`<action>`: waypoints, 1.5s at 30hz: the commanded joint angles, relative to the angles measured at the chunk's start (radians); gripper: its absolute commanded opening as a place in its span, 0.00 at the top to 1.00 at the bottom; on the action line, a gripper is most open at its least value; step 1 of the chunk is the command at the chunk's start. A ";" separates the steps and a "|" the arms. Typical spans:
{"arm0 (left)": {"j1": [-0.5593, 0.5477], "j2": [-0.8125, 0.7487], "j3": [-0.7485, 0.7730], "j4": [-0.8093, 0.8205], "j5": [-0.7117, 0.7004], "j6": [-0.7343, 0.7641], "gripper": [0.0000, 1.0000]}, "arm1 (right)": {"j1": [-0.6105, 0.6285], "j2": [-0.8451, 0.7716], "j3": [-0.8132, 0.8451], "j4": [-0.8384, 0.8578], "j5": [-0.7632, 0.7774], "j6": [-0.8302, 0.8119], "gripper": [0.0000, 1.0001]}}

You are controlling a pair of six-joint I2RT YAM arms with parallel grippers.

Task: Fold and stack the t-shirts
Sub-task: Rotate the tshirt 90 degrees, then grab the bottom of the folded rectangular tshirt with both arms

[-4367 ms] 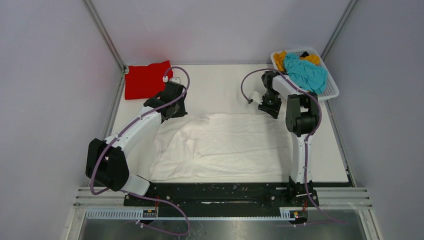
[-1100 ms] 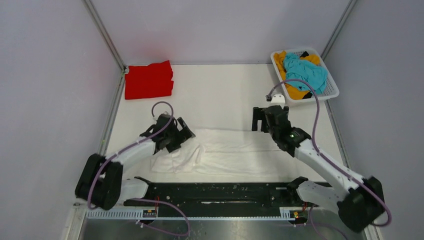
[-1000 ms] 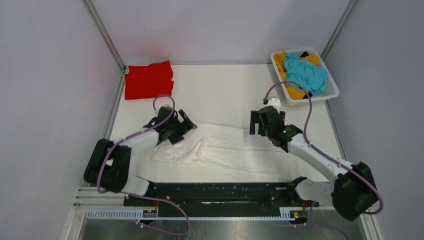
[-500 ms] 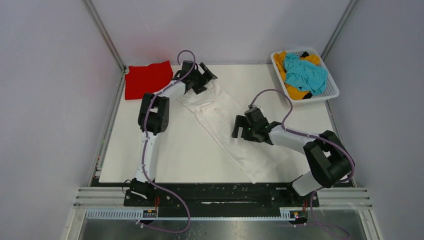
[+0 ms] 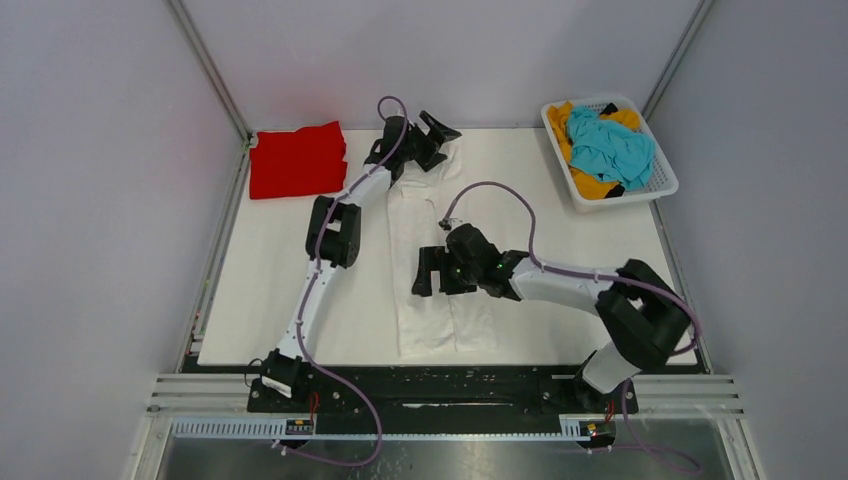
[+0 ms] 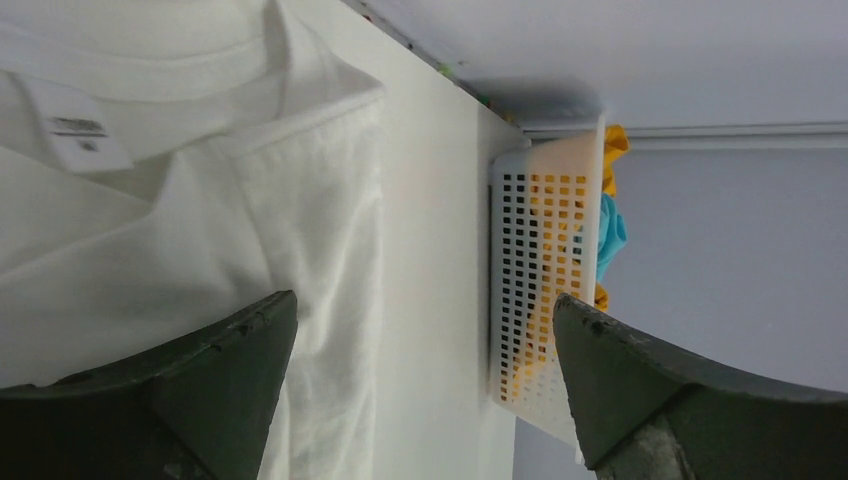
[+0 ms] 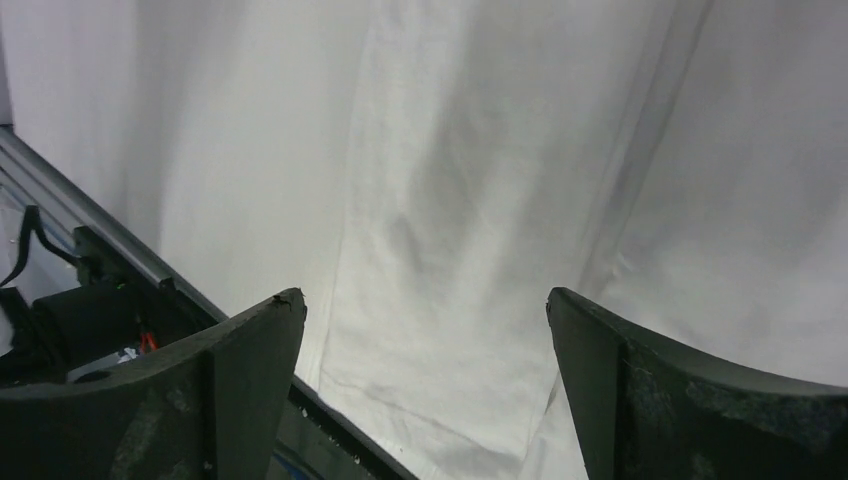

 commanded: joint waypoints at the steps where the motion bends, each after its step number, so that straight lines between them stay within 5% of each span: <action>1: -0.015 -0.135 0.000 0.087 0.062 0.028 0.01 | -0.005 -0.215 -0.077 0.050 0.124 -0.015 0.01; 5: -0.021 -0.434 -0.195 0.063 0.145 0.151 0.01 | -0.006 -0.443 -0.208 0.016 0.293 0.020 0.01; 9: -0.030 -0.847 -0.665 0.061 0.179 0.301 0.01 | -0.007 -0.592 -0.280 -0.194 0.384 0.043 0.01; 14: -0.102 -1.332 -1.274 0.015 -0.019 0.452 0.01 | -0.013 -0.706 -0.394 -0.310 0.369 0.087 0.00; 22: -0.285 -1.706 -1.847 -0.090 -0.078 0.352 0.08 | -0.016 -0.741 -0.479 -0.352 0.258 0.146 0.07; 27: -0.436 -1.838 -1.957 -0.355 -0.237 0.293 0.18 | -0.015 -0.738 -0.502 -0.346 0.224 0.159 0.17; 32: -0.485 -1.891 -2.063 -0.398 -0.227 0.233 0.29 | -0.016 -0.722 -0.524 -0.339 0.206 0.178 0.26; 45: -0.589 -1.587 -2.044 -0.294 -0.235 0.205 0.67 | -0.015 -0.659 -0.539 -0.322 0.124 0.162 0.61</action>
